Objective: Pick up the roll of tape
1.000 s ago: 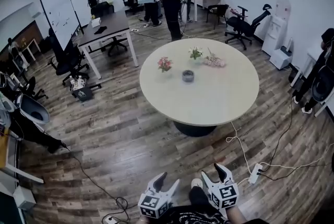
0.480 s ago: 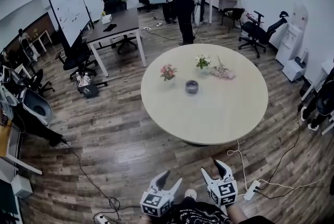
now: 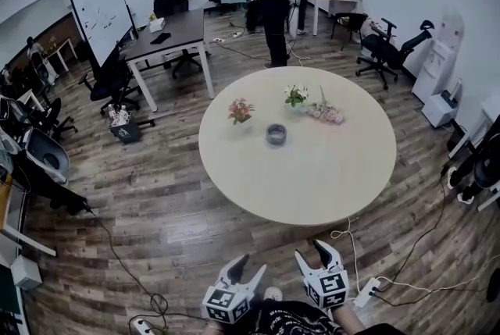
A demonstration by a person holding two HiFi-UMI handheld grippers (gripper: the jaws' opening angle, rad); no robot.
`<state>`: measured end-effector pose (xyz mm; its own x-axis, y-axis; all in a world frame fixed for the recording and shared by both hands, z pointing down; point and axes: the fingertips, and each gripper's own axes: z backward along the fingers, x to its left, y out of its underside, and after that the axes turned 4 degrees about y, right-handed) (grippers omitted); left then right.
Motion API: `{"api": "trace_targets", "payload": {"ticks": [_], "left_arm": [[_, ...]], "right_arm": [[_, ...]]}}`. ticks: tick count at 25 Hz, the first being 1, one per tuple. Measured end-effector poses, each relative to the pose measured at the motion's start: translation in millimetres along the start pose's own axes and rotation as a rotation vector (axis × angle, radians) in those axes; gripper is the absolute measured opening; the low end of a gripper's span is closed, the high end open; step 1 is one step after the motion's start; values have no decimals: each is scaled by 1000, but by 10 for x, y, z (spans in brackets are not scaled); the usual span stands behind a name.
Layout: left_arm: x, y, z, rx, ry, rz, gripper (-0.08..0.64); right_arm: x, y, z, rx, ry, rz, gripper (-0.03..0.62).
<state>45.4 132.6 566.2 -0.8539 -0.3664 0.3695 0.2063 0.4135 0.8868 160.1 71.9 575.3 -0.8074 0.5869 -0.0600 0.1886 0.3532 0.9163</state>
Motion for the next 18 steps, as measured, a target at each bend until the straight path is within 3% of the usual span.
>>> {"api": "trace_targets", "payload": {"ticks": [6, 12, 18], "left_arm": [[-38, -96, -175, -15, 43, 35, 235], [101, -84, -392, 32, 35, -23, 235], [453, -240, -653, 50, 55, -20, 235]], "right_arm": [[-81, 50, -49, 1, -17, -29, 247], [-222, 73, -213, 12, 16, -40, 249], [-363, -91, -504, 17, 68, -49, 252]]}}
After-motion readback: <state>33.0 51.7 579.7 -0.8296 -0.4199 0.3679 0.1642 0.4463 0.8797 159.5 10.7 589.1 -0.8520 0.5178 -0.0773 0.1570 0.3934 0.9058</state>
